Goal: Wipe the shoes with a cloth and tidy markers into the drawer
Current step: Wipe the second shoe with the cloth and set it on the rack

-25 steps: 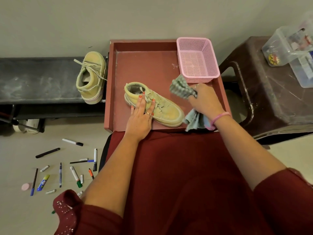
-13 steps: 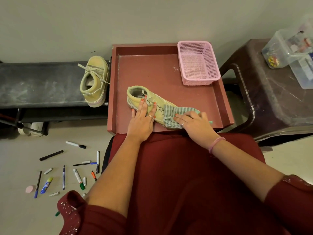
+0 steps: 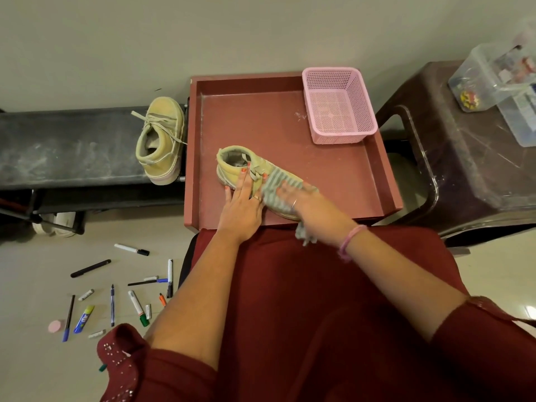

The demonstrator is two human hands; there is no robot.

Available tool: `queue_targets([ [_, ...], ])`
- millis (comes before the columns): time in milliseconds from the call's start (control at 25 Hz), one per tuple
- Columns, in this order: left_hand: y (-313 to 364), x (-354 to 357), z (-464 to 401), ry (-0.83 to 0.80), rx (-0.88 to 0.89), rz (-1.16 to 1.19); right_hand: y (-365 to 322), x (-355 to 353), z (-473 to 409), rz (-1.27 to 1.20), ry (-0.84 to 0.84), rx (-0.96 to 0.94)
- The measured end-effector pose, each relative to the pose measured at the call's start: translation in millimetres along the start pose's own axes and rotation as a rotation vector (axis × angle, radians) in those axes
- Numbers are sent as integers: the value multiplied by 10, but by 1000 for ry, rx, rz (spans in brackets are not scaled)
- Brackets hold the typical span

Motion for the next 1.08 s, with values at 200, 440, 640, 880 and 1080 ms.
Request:
queue_targets([
  [200,-15,-10,-4,-9,-3,-33,266,415,408,440,147,-294],
  [440,-25,-12,-10,-8,-1,-42,598,413,510,350,25,-281],
  [640,-15,-2,-6,3,-3,-50,1016,-12,510,-100,191,117],
  [880,-6,8,-18,0,-2,-21,803,-358,94,-580,412,485],
  [1080,-21,19,-23,-10,-3,-13,105,189,53,-196,24,292],
])
Point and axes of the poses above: each hand's wrist, its own z-axis away from the middle knuckle, its own x-axis out of the palm, y = z × x, the point moved 2 cm from there along -z, towards the middle knuckle, and after that the axes turned 4 degrees about y, right-handed, at the moved point
